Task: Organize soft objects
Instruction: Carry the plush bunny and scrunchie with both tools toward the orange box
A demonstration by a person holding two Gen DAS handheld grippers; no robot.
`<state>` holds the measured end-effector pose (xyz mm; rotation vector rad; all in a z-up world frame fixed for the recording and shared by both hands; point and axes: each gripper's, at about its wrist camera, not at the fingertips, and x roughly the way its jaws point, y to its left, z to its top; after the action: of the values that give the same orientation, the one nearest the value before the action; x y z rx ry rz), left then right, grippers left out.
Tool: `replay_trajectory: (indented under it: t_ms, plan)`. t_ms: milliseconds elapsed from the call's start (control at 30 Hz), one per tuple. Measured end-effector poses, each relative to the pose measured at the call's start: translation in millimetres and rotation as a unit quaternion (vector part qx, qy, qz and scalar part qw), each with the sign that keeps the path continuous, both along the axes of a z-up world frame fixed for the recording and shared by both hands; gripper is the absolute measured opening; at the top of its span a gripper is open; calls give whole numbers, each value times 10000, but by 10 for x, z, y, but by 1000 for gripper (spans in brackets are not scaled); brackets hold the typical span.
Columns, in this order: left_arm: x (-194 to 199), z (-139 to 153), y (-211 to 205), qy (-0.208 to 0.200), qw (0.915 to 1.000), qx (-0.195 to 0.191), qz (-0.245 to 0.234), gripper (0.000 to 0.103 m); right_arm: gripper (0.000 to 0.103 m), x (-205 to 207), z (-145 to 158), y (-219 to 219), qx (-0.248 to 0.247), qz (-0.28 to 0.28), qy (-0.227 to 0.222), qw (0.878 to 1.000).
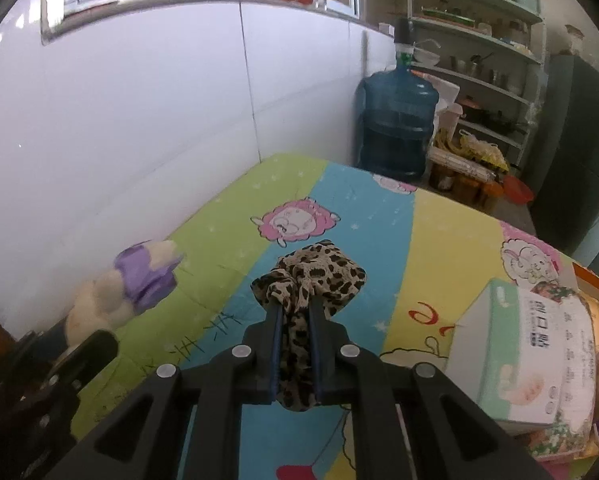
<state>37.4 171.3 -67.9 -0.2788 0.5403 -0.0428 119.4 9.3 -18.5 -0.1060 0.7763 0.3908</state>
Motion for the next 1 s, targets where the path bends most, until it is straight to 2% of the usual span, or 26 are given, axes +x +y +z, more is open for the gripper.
replay_trajectory:
  t_ms: [300,633,1000]
  plan:
    - [-124,136,-240,-80,9997,209,-77,49,12,-384,161,-168,369,250,-56,9990]
    - [-377,256,-593,-110,9983,484,-299,49,12,-861,272,-553,679,310,-85,9972]
    - [-661,343,-919,-147,9966,570,-574,49,12,-1236,265,-995,909,133,-108,9957]
